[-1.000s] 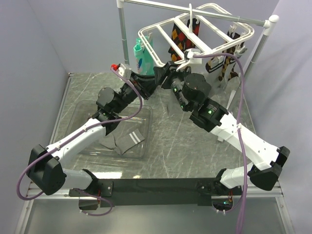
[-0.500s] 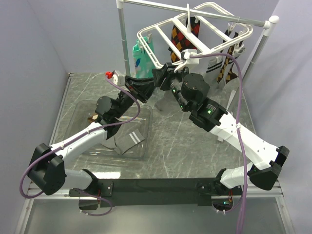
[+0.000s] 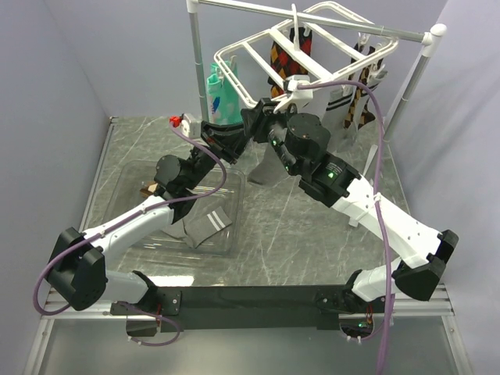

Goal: Clip the socks to the hanger
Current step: Open the clamp at the hanger.

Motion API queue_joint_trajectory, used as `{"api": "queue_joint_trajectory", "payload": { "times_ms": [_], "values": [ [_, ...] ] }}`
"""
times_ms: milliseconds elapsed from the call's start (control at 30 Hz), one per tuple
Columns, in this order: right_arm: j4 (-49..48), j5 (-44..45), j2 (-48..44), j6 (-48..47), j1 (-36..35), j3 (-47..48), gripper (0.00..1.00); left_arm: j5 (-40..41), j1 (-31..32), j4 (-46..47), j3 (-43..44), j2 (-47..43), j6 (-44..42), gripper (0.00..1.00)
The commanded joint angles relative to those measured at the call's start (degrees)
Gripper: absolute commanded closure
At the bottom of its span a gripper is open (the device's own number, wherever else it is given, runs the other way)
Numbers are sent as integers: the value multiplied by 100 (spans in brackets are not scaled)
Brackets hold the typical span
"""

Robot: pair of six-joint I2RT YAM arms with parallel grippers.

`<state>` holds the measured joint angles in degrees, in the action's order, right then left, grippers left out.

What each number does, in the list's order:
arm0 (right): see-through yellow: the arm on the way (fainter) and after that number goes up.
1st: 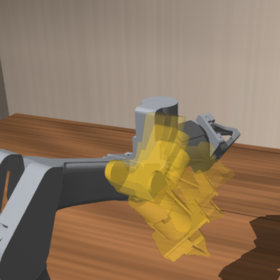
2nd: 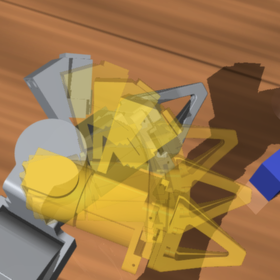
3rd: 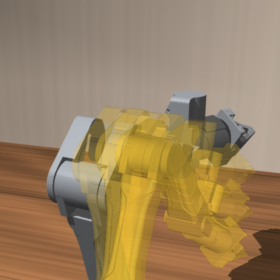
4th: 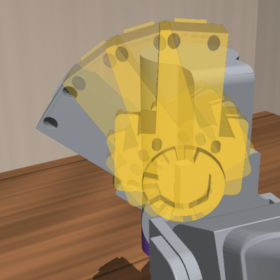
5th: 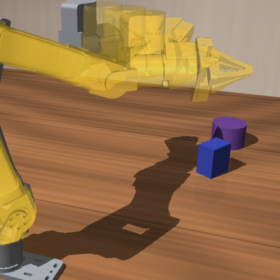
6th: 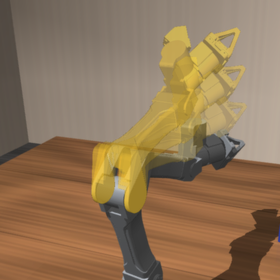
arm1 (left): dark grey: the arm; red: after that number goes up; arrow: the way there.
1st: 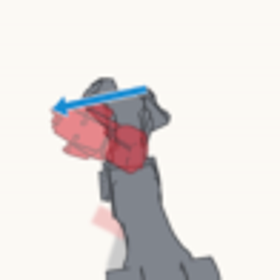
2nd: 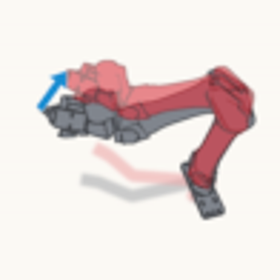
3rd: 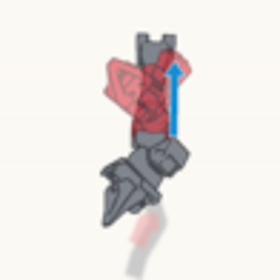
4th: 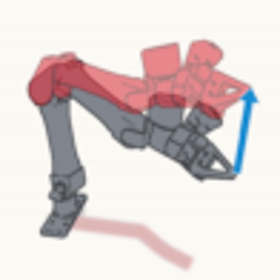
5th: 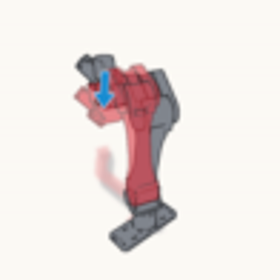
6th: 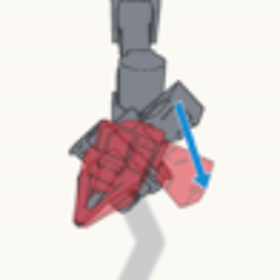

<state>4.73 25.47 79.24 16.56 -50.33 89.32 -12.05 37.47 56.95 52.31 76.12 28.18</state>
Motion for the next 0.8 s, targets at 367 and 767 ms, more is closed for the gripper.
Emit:
{"api": "queue_joint_trajectory", "payload": {
  "times_ms": [367, 767],
  "values": [
    [-297, 125, 39, -460, 49, 288, 100, -122, 208, -254, 112, 44, -296, 75],
    [-903, -437, -251, -935, 233, -432, 100, 616, -38, -2458, -2, -1115, 116, 41]
  ]
}}
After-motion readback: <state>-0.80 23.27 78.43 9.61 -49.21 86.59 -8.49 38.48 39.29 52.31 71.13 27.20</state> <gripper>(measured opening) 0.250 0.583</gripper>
